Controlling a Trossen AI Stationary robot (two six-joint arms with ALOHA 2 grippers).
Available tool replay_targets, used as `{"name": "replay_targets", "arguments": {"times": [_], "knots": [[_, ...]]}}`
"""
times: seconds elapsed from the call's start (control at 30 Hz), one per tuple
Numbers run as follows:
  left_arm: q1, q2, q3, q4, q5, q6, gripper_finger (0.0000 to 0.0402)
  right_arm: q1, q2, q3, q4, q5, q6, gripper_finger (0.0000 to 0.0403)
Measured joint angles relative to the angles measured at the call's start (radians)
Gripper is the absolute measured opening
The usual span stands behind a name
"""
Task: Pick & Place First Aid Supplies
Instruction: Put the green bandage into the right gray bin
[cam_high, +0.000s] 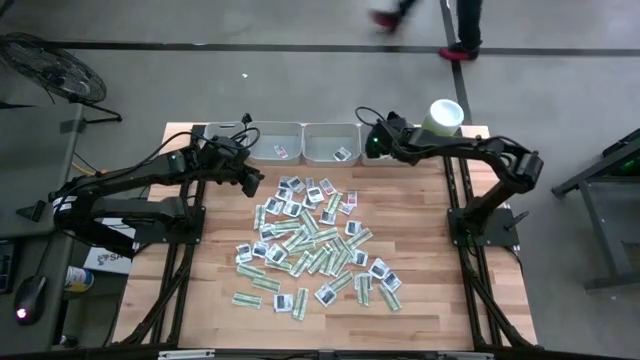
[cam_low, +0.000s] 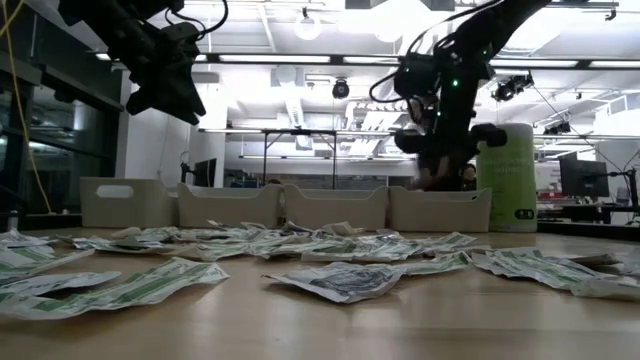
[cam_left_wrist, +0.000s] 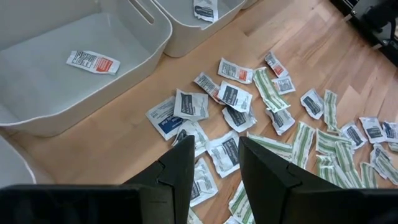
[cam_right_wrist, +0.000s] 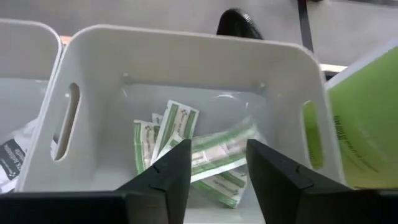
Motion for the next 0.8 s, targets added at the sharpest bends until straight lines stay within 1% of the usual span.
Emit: {"name": "replay_targets", "arguments": {"times": [0.13, 0.2, 0.4, 0.5, 0.67, 0.8], "knots": [[0.0, 0.0, 0.0, 0.0, 0.001, 0.0, 0.0124, 0.002, -0.05, 0.0, -0.001, -0.005, -0.023, 0.0162], [0.0, 0.0, 0.0, 0.0, 0.001, 0.0, 0.0124, 0.009, -0.072, 0.0, 0.0, -0.04, -0.035, 0.0163], [0.0, 0.0, 0.0, 0.0, 0.003, 0.002, 0.0124, 0.067, -0.101, 0.0, 0.004, -0.27, -0.123, 0.0157], [0.0, 0.0, 0.0, 0.0, 0.003, 0.002, 0.0124, 0.117, -0.101, 0.0, -0.02, -0.365, -0.129, 0.0156], [0.0, 0.0, 0.0, -0.001, 0.005, 0.006, 0.0124, 0.22, -0.099, 0.0, -0.082, -0.407, -0.102, 0.0156], [0.0, 0.0, 0.0, -0.001, 0.008, 0.006, 0.0124, 0.29, -0.083, 0.0, -0.128, -0.428, -0.042, 0.0156]]}}
